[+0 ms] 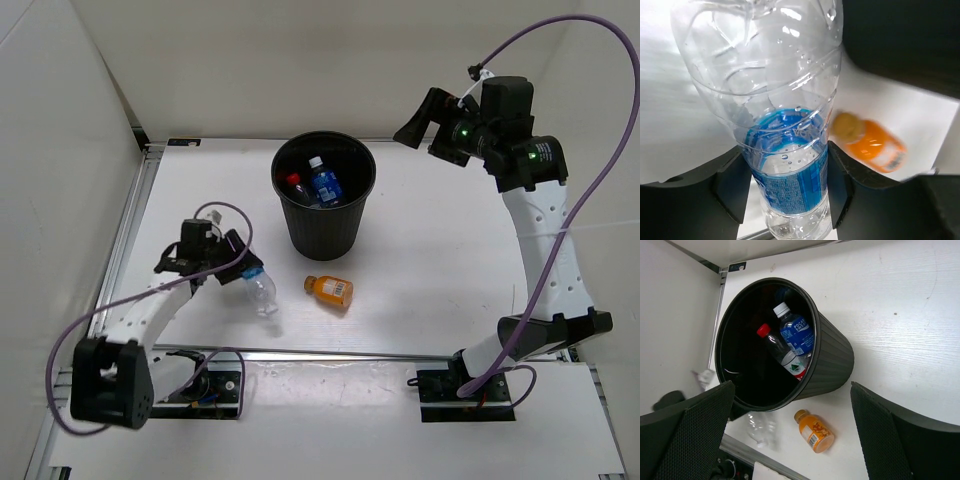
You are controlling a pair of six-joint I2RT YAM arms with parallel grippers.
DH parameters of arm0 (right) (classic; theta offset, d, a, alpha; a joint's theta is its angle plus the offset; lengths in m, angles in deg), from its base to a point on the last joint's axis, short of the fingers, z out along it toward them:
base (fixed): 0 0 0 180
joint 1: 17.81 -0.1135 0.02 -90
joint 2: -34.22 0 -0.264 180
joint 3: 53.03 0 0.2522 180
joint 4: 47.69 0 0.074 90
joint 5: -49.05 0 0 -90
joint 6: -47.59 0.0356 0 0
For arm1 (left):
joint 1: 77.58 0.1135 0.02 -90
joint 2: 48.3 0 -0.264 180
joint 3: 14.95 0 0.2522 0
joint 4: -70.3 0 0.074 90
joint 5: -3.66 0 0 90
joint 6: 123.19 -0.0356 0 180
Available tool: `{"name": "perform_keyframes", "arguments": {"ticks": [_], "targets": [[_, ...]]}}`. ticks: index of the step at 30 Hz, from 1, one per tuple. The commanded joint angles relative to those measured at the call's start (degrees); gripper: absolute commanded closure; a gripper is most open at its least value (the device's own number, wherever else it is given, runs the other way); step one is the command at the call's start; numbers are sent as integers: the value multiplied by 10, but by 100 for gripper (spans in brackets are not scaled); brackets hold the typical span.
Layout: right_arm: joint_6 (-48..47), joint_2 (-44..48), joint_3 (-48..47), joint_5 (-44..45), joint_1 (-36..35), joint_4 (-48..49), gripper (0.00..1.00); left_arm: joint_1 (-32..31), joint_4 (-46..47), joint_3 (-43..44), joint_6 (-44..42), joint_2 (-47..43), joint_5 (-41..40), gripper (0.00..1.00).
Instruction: Put the plastic bottles in the bin
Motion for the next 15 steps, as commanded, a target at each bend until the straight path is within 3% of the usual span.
{"name": "perform_keyframes", "arguments": {"ticks": [1, 4, 10, 15], "targets": [[3, 4, 3, -15, 0, 5, 0, 14, -63, 57, 14, -98, -39, 45], [8, -2, 3, -20, 0, 11, 0, 21, -94, 165, 14, -104, -52, 45], [24, -13, 8, -20, 0, 11, 0, 21, -133, 493, -13, 28, -57, 45], [24, -18, -3, -15, 0, 11, 0, 16, -143, 648, -18, 151, -16, 44]]}}
